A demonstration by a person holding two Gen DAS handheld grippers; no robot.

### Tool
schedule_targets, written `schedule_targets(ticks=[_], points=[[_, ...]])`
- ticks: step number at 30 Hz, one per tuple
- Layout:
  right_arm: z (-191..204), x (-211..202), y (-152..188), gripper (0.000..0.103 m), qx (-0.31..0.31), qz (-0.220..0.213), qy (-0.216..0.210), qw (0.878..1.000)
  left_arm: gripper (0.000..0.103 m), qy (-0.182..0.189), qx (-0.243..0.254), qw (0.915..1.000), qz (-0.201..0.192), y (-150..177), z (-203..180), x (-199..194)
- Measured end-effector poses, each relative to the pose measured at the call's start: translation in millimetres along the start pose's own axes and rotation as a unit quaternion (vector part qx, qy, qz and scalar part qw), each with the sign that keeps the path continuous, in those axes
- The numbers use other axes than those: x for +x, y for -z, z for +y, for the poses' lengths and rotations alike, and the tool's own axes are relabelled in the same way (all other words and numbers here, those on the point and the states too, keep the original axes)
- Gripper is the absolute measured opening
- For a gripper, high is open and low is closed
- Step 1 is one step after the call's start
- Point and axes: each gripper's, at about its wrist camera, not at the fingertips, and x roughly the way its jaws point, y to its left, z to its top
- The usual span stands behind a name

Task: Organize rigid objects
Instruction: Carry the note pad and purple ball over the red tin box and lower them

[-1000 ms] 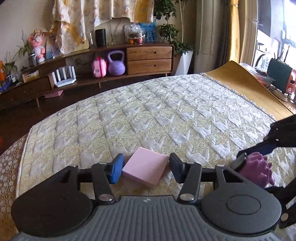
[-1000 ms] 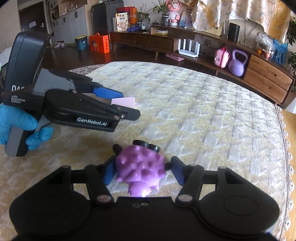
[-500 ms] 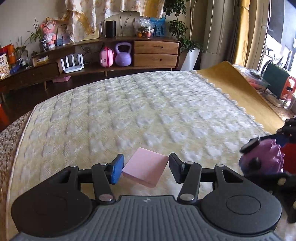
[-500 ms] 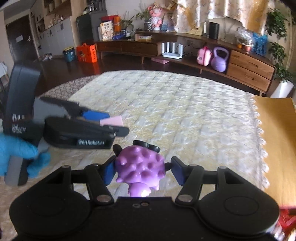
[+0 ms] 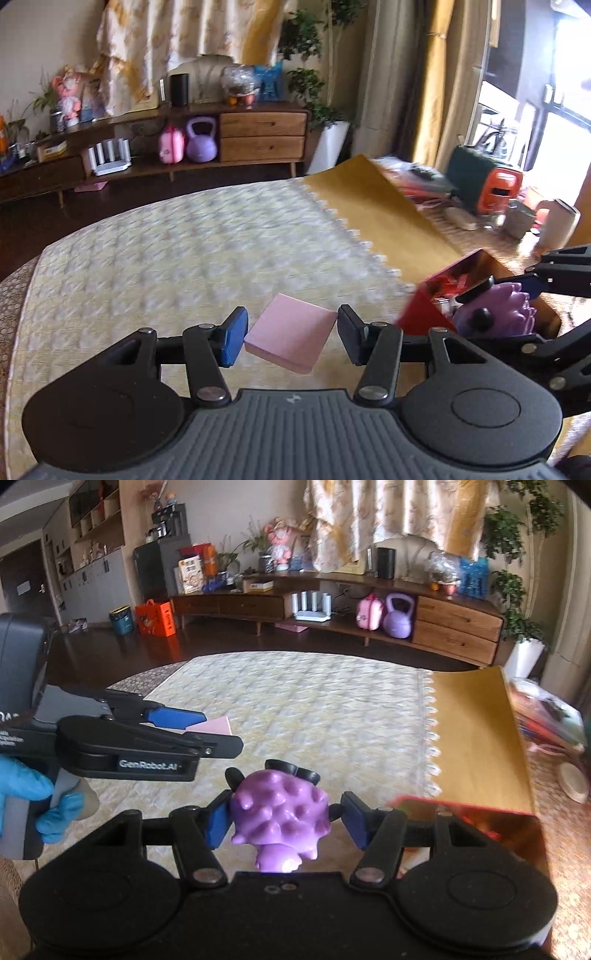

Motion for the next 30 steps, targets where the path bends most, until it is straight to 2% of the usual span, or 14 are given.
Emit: schedule_targets(ticks=[7,14,21,23,30], points=[[-39,-41,24,0.062,0.024,-0.015,0.026,0.999,0.052,0.028,0.025,0.9993,-0.002,-12,-60,-9],[-74,-58,44,0.061,0.042,-0.020,0.047,0.998,0.052,0.059,0.042,0.9974,0.001,-22,-119,3],[-106,-57,68,0.061,0.053,-0.011,0.066,0.996,0.052,0.070,0.070,0.9950,0.013,-29,-170,36],[-111,-51,73,0.061,0.048,-0.006,0.078,0.996,0.052,0.065,0.077,0.9948,0.019,-28,-181,49],[-126,-32,89,0.061,0.047,0.017,0.080,0.996,0.052,0.047,0.090,0.9942,0.037,-24,-199,88]])
